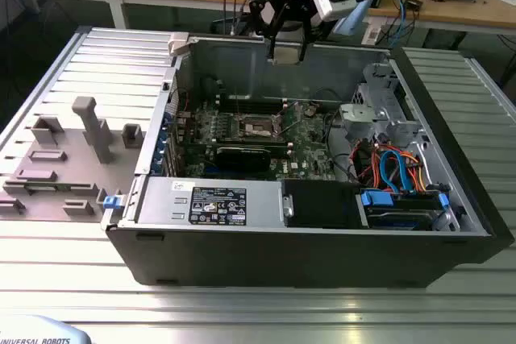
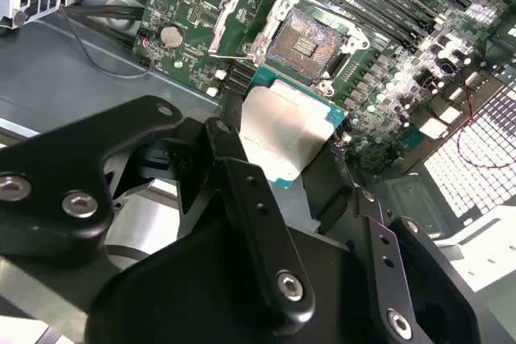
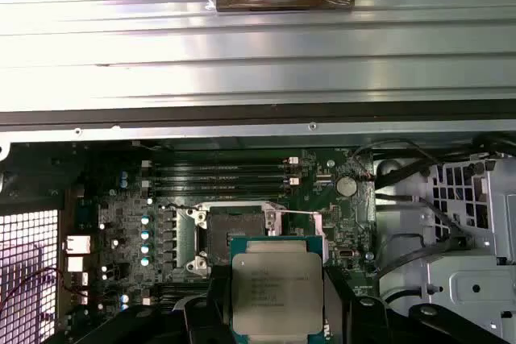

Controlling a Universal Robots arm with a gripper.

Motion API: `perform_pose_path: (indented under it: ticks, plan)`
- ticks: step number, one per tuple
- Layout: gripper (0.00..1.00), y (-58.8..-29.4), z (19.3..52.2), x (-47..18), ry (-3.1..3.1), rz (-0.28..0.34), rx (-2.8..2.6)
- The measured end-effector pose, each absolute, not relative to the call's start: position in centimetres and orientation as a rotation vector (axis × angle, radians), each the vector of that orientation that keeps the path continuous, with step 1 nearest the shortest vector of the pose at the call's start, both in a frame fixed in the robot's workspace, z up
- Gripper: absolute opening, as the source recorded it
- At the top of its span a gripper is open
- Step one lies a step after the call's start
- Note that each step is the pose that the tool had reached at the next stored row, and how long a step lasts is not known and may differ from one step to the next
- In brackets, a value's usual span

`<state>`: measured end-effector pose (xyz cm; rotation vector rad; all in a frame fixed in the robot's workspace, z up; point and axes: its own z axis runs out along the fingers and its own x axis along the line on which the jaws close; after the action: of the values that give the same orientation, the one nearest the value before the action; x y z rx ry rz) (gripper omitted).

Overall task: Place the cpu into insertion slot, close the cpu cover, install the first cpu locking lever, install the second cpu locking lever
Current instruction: 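Place the cpu into insertion slot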

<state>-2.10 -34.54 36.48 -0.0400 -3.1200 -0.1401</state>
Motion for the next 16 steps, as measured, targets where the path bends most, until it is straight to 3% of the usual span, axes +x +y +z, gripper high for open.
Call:
perform_pose_path:
  ticks: [16]
  plan:
    - [0.54,-34.54,36.48,-2.1,-3.12,-0.14,-0.062]
